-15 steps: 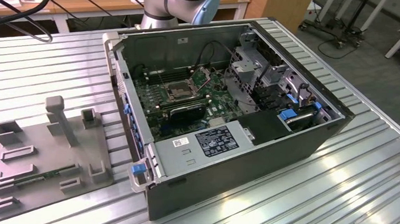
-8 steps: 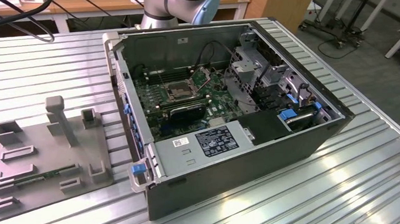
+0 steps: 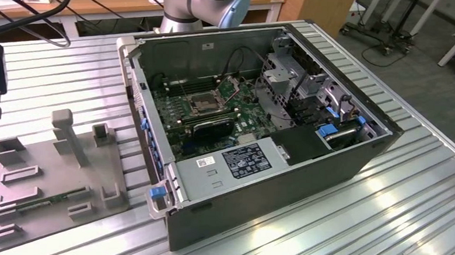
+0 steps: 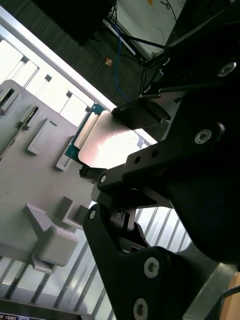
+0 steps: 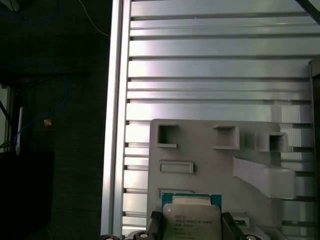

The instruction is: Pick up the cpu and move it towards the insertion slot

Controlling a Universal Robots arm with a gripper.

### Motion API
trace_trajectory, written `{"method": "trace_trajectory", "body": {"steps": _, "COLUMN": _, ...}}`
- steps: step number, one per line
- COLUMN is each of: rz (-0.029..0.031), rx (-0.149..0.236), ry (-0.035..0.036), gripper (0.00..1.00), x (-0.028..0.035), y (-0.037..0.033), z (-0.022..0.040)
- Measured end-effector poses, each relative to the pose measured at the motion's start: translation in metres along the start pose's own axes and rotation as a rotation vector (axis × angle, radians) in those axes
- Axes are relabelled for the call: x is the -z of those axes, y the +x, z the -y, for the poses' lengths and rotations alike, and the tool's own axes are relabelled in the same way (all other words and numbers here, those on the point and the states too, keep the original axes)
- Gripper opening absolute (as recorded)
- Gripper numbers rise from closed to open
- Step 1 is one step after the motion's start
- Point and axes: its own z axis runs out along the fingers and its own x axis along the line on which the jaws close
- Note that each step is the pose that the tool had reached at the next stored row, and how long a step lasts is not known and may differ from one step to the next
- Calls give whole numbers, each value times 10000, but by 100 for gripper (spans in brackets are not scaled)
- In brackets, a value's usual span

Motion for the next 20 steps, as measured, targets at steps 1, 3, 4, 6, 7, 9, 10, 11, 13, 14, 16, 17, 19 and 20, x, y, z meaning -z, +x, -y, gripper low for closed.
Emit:
{"method": "trace_trajectory", "body": {"steps": 1, "rz": -1, "rx": 0, "ry": 0, "gripper": 55, "x": 0, "y": -14, "z": 0}}
{"method": "trace_trajectory", "body": {"steps": 3, "rz": -1, "rx": 0, "ry": 0, "gripper": 55, "x": 0, "y": -37, "z": 1}}
{"method": "trace_trajectory", "body": {"steps": 4, "rz": -1, "rx": 0, "ry": 0, "gripper": 55, "x": 0, "y": -46, "z": 1}}
{"method": "trace_trajectory", "body": {"steps": 6, "rz": -2, "rx": 0, "ry": 0, "gripper": 55, "x": 1, "y": -61, "z": 1}}
{"method": "trace_trajectory", "body": {"steps": 7, "rz": -1, "rx": 0, "ry": 0, "gripper": 55, "x": 0, "y": -67, "z": 1}}
{"method": "trace_trajectory", "body": {"steps": 9, "rz": -1, "rx": -1, "ry": 0, "gripper": 55, "x": 0, "y": -69, "z": 1}}
{"method": "trace_trajectory", "body": {"steps": 10, "rz": -2, "rx": -1, "ry": 0, "gripper": 55, "x": 0, "y": -69, "z": 1}}
{"method": "trace_trajectory", "body": {"steps": 11, "rz": -1, "rx": 0, "ry": 0, "gripper": 55, "x": 0, "y": -70, "z": 2}}
{"method": "trace_trajectory", "body": {"steps": 13, "rz": -1, "rx": 0, "ry": 0, "gripper": 55, "x": 0, "y": -71, "z": 1}}
{"method": "trace_trajectory", "body": {"steps": 14, "rz": -2, "rx": 0, "ry": 0, "gripper": 55, "x": 0, "y": -72, "z": 1}}
{"method": "trace_trajectory", "body": {"steps": 16, "rz": -1, "rx": 1, "ry": 0, "gripper": 55, "x": 0, "y": -80, "z": 2}}
{"method": "trace_trajectory", "body": {"steps": 17, "rz": -3, "rx": 1, "ry": 1, "gripper": 55, "x": 1, "y": -86, "z": 2}}
{"method": "trace_trajectory", "body": {"steps": 19, "rz": -1, "rx": 1, "ry": 0, "gripper": 55, "x": 0, "y": -100, "z": 2}}
{"method": "trace_trajectory", "body": {"steps": 20, "rz": -2, "rx": 1, "ry": 0, "gripper": 55, "x": 1, "y": -108, "z": 2}}
